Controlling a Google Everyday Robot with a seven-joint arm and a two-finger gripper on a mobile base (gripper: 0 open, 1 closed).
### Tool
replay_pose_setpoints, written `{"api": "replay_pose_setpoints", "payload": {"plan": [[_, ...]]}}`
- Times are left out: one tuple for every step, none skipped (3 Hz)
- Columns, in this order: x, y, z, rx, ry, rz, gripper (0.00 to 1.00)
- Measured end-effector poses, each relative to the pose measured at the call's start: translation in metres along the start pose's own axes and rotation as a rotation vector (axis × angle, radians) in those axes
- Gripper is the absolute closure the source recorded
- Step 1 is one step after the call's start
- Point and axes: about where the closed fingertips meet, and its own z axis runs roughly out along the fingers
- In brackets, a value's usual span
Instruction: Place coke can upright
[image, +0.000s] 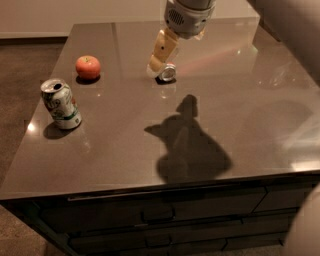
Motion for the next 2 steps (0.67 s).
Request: {"api": "replay_pose_setpoints", "payload": {"plan": [[-0.026,-0.006,0.013,0.005,-0.004,0.107,0.0],[-0.047,-0.008,0.025,0.007,-0.001,0.169,0.0]]}}
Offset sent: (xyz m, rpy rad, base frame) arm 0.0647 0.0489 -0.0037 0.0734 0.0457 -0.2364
